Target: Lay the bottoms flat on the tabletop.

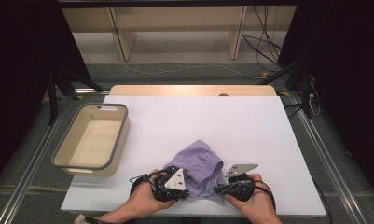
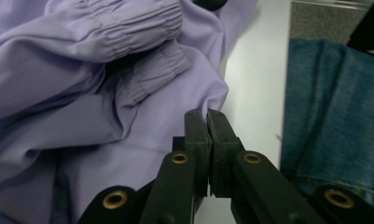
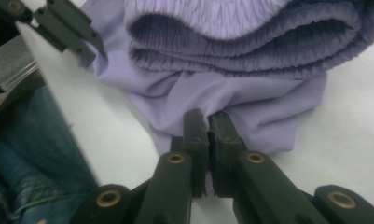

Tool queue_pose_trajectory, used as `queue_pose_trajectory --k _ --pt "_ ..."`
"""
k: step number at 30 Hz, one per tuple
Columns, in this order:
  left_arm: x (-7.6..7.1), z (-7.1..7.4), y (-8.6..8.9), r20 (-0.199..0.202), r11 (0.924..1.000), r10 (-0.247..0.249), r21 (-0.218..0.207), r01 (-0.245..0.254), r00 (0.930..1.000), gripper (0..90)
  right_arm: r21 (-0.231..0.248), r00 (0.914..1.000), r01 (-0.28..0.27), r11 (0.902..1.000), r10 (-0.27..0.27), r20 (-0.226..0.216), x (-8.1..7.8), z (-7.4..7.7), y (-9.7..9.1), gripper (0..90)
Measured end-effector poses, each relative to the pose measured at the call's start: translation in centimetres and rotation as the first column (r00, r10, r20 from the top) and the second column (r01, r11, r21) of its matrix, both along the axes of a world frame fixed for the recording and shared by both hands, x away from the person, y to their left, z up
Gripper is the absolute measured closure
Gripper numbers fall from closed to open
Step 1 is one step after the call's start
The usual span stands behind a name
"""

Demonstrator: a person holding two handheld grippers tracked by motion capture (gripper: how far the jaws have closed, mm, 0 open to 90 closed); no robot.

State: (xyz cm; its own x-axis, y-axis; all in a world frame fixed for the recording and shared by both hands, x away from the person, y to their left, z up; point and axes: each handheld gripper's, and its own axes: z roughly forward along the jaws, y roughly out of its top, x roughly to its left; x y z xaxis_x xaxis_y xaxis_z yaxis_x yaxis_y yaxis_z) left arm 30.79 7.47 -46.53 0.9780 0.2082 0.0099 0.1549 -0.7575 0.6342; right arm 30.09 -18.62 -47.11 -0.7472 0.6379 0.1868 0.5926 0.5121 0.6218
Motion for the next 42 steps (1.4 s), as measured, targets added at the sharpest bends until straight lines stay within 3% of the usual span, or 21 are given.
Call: queue_pose_trajectory --k 6,10,12,14,16,19,21,23,25,31,34,38,40,42 --pt "-0.4 -0.2 0.4 -0.017 0.9995 -0.021 0.022 0.021 0.9996 87.8 0.001 0.9993 -0.013 0.9999 0.013 -0.035 -1.5 -0.1 0.2 86.4" --pt "-0.6 -0.1 0.5 -0.019 0.9998 -0.016 0.010 0.016 0.9997 83.9 0.011 0.9990 -0.014 0.9999 0.014 -0.043 -1.9 0.0 0.1 78.8" --pt "-0.6 0.2 0.6 -0.019 0.9999 -0.007 -0.010 0.007 0.9998 81.9 0.030 0.9989 0.000 0.9995 0.002 -0.047 -2.0 0.2 -0.3 70.6" --pt "-0.6 0.5 0.7 -0.026 0.9994 0.002 -0.036 -0.003 0.9997 72.7 0.062 0.9993 0.030 0.9976 -0.029 -0.024 -1.8 0.8 -1.2 58.0" --pt "-0.5 0.9 0.9 -0.034 0.9983 0.011 -0.057 -0.013 0.9994 71.2 0.077 0.9988 0.047 0.9959 -0.046 -0.016 -1.7 1.0 -1.6 55.0" --pt "-0.4 1.3 1.0 -0.019 0.9963 0.024 -0.082 -0.026 0.9995 67.0 0.092 0.9948 0.093 0.9913 -0.097 0.031 -0.9 1.8 -2.9 54.0" --pt "-0.3 1.6 1.0 -0.008 0.9944 0.035 -0.099 -0.036 0.9993 66.5 0.090 0.9936 0.100 0.9910 -0.104 0.043 -0.6 1.9 -3.1 55.4" --pt "-0.2 1.8 0.8 0.002 0.9937 0.044 -0.103 -0.043 0.9990 64.0 0.046 0.9911 0.118 0.9919 -0.121 0.057 0.3 1.7 -3.4 64.7" --pt "-0.1 1.9 0.5 0.008 0.9935 0.053 -0.101 -0.052 0.9986 64.0 0.026 0.9916 0.114 0.9931 -0.116 0.058 1.0 1.4 -3.3 66.9" --pt "0.3 2.0 -0.7 0.021 0.9929 0.071 -0.097 -0.068 0.9973 66.2 0.008 0.9909 0.108 0.9941 -0.108 0.080 2.6 1.3 -3.0 64.3" --pt "0.7 1.8 -1.0 0.018 0.9925 0.084 -0.091 -0.082 0.9963 70.4 -0.009 0.9934 0.079 0.9968 -0.078 0.084 3.2 1.1 -2.5 63.1" --pt "0.9 1.8 -0.9 0.022 0.9906 0.100 -0.096 -0.097 0.9948 72.5 -0.013 0.9949 0.058 0.9982 -0.057 0.084 3.3 0.8 -2.0 63.0" --pt "1.1 1.8 -0.8 0.026 0.9888 0.115 -0.099 -0.112 0.9930 74.8 -0.005 0.9938 0.063 0.9980 -0.062 0.093 3.3 0.9 -1.7 75.0" --pt "1.3 1.9 -0.7 0.033 0.9875 0.126 -0.100 -0.122 0.9915 75.6 0.003 0.9931 0.072 0.9974 -0.072 0.092 3.2 1.1 -1.7 79.6"
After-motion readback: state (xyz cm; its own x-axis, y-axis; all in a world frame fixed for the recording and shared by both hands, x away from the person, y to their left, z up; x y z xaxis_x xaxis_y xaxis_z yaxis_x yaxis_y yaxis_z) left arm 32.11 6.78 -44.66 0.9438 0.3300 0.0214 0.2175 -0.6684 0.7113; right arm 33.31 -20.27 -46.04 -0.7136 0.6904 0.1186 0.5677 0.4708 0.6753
